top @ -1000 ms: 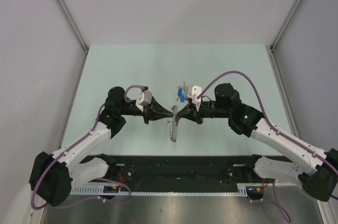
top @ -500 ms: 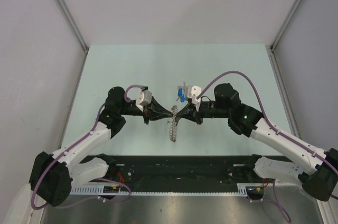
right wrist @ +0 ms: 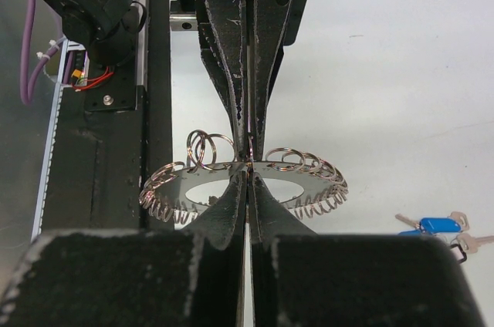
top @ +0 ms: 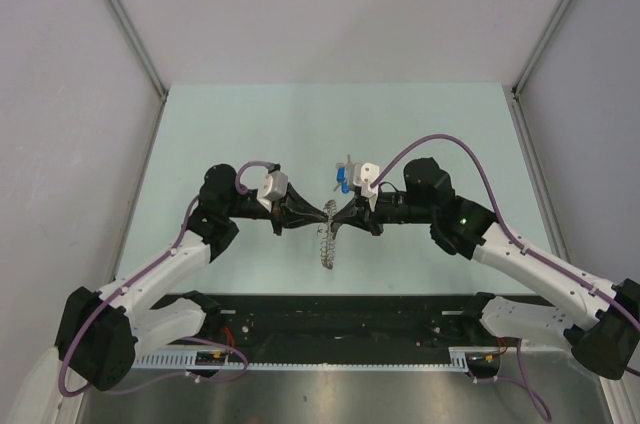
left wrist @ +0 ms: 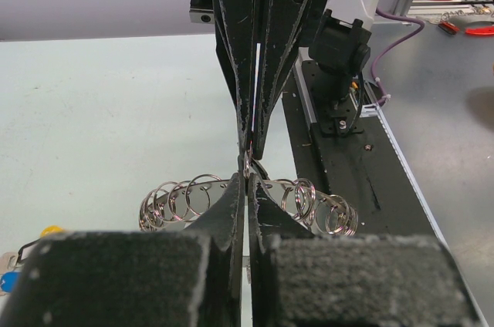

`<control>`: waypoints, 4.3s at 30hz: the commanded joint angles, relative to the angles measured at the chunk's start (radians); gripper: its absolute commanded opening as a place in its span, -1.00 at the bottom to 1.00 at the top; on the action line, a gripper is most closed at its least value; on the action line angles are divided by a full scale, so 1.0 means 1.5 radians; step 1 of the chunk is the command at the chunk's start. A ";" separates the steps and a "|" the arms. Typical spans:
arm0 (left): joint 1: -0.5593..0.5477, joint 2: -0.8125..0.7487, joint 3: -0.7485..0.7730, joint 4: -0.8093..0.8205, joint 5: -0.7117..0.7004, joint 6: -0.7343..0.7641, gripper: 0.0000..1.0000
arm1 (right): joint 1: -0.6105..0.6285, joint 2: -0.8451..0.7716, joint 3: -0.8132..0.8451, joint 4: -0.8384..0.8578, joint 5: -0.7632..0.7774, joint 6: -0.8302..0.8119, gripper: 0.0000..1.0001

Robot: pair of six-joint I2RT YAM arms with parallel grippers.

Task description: Put the keys on the keyring

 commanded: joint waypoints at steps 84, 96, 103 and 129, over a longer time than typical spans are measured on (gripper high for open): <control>0.000 0.010 -0.022 0.141 0.067 0.018 -1.00 | 0.009 -0.026 0.027 0.006 -0.002 0.005 -1.00; 0.001 0.021 -0.021 0.151 0.057 -0.010 -0.99 | 0.009 -0.043 0.026 -0.013 0.005 -0.002 -1.00; 0.001 0.023 -0.021 0.156 0.056 -0.016 -0.99 | 0.011 -0.043 0.026 -0.012 0.005 -0.002 -1.00; 0.002 0.030 -0.019 0.144 0.047 -0.014 -0.99 | 0.013 -0.043 0.027 -0.014 0.014 -0.004 -1.00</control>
